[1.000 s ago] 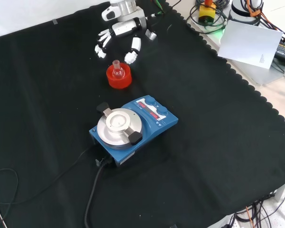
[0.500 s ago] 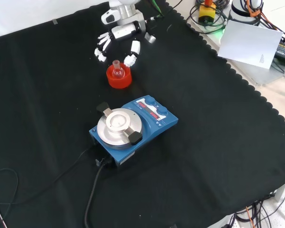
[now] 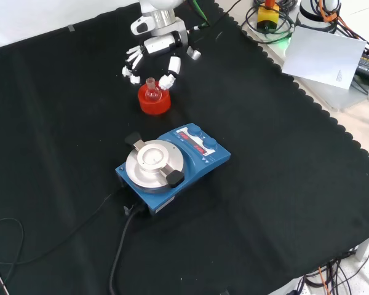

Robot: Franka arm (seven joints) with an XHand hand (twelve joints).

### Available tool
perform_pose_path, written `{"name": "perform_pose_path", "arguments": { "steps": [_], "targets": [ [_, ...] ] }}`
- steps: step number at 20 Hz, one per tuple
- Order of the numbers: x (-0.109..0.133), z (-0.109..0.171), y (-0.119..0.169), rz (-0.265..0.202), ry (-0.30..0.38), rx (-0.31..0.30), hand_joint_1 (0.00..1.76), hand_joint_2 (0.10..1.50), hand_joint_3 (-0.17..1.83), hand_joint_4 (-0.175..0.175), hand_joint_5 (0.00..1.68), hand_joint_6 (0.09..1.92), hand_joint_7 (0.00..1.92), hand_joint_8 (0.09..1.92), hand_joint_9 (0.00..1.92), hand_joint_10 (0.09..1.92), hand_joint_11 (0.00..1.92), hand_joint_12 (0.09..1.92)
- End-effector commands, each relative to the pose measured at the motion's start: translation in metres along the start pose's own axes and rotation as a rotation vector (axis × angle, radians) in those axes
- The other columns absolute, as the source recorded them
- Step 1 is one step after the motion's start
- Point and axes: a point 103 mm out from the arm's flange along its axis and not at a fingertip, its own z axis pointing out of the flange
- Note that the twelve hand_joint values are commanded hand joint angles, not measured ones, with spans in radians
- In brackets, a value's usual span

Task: Pick up the round-bottom flask.

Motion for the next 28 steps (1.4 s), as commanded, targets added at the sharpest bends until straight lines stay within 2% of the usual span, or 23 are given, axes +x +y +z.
{"name": "perform_pose_path", "arguments": {
  "steps": [1,19,28],
  "targets": [
    [-0.0008,0.0005,0.0011,0.003,0.004,-0.007,0.9,0.57,0.59,-0.052,0.57,0.68,0.24,0.64,0.41,0.68,0.0,1.37],
    [0.0011,0.001,0.0052,-0.002,-0.003,-0.015,0.92,0.58,0.6,-0.056,0.6,0.79,0.25,0.64,0.43,0.69,0.01,1.39],
    [0.0023,0.0015,0.0039,-0.001,-0.011,-0.021,0.91,0.61,0.61,-0.063,0.68,0.83,0.27,0.65,0.44,0.69,0.03,1.38]
  ]
}}
